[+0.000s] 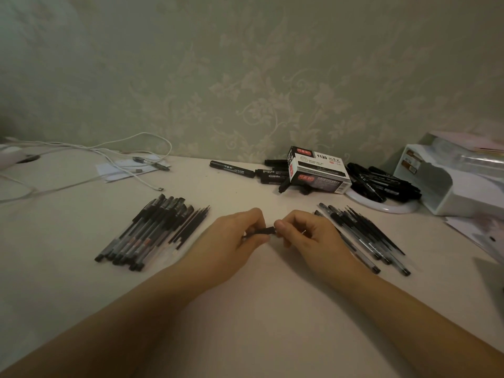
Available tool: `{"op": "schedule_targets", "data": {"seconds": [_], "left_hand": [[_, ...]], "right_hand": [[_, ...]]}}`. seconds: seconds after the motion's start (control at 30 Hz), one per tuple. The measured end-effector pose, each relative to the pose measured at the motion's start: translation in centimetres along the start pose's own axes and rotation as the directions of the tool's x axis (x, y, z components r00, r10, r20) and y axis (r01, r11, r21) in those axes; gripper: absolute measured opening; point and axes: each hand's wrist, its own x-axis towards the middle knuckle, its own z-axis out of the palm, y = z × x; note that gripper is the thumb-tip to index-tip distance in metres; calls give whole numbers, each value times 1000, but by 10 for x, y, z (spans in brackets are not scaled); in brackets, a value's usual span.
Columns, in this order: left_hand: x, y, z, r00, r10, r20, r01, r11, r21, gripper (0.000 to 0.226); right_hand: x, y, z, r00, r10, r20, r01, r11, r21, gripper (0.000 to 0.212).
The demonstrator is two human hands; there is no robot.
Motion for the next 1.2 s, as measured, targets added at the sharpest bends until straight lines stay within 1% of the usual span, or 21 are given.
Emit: {"op": "schedule_targets", "data": {"seconds": [0.13, 0.27, 0.37, 0.4, 0.5, 0.53, 0.6, 0.7, 0.8, 1.0, 1.1, 1.2], "left_hand": [[2, 1, -1, 999, -25, 43, 26, 999, -34, 9], [2, 1, -3, 994, -49, 96, 45, 998, 43, 17], [0, -2, -2, 988, -90, 127, 88, 996, 22, 23], [-1, -2, -1, 987, -92, 132, 91, 996, 15, 24], [-2, -3, 0, 992, -58, 111, 57, 998, 9, 16], [-2, -4, 0, 994, -47, 98, 47, 999, 6, 15], [-2, -5, 0, 997, -35, 70, 35, 999, 2, 17], [-1, -6, 0, 998, -30, 48, 30, 999, -14, 12], [-1, -5, 0, 999, -21, 43, 21, 1000, -9, 12], [-2, -4, 0, 999, -22, 36, 22, 1000, 1, 10], [-2, -3, -1, 999, -30, 12, 30, 999, -22, 14], [-2, -2, -1, 999, -29, 19, 29, 1000, -5, 15]], "right_hand": [[0, -1, -2, 1000, -10, 1, 10, 1000, 17, 22], [-1, -2, -4, 1000, -6, 14, 5, 999, 51, 23], [-1, -3, -5, 999, -17, 37, 13, 996, 88, 27], [-2, -3, -5, 999, -18, 46, 13, 995, 98, 26], [-2, -3, -4, 998, -21, 66, 12, 989, 145, 8], [-2, -4, -4, 997, -23, 67, 13, 989, 147, 6], [-2, -5, -3, 998, -19, 57, 11, 991, 131, 8], [-2, -6, -2, 1000, -7, 25, 4, 994, 107, 15], [-2, -7, -1, 1000, 14, 12, -15, 995, 103, 26], [0, -2, -3, 1000, -1, 27, -3, 991, 134, 5], [0, -3, -1, 1000, 2, 22, -5, 990, 141, 14], [-1, -7, 0, 1000, 8, 17, -10, 991, 135, 22]]}}
